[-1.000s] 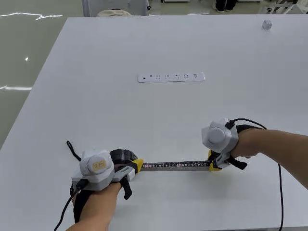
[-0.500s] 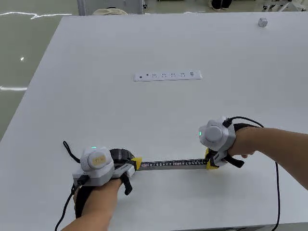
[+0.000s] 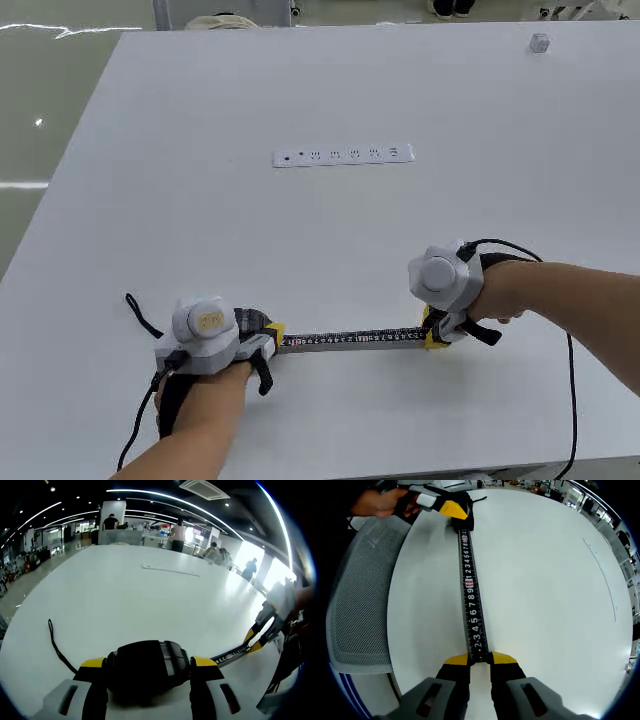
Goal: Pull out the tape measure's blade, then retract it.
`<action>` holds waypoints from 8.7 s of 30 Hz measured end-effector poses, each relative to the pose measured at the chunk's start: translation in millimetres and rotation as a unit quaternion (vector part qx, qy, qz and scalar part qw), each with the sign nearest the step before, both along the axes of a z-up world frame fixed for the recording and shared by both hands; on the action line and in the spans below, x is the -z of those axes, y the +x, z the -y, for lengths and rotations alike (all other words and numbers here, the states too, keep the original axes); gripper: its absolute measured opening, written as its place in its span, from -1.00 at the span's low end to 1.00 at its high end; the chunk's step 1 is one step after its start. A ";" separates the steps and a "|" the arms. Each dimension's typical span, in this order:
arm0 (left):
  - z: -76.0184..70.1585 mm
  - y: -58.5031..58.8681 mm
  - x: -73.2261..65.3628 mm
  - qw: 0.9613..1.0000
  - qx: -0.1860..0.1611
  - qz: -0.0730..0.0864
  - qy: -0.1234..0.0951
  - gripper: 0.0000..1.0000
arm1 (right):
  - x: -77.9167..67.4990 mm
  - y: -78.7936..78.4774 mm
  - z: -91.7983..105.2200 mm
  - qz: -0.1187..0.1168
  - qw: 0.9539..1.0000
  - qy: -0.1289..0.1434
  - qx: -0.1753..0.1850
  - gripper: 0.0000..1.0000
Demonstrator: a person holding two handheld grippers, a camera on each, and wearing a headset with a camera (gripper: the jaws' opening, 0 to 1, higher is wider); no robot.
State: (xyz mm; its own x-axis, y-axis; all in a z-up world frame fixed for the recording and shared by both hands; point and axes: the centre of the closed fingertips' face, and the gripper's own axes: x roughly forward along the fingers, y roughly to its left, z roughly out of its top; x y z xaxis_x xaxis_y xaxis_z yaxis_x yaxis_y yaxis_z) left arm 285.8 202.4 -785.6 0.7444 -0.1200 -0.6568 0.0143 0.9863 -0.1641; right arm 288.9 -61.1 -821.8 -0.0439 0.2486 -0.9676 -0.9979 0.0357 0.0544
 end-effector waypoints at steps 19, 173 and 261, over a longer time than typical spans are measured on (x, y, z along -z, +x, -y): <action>-0.9 -0.8 2.3 1.000 0.008 -0.017 0.017 0.20 | 0.9 0.5 -2.3 -0.001 1.000 0.002 -0.003 -0.72; 1.3 -1.1 3.4 0.999 0.022 -0.023 -0.003 0.22 | -1.3 -7.9 -49.2 0.001 0.999 0.042 -0.003 -0.72; 1.5 -1.2 4.0 0.999 0.030 -0.024 -0.001 0.22 | -0.1 -11.2 -75.0 0.004 0.998 0.066 -0.005 -0.72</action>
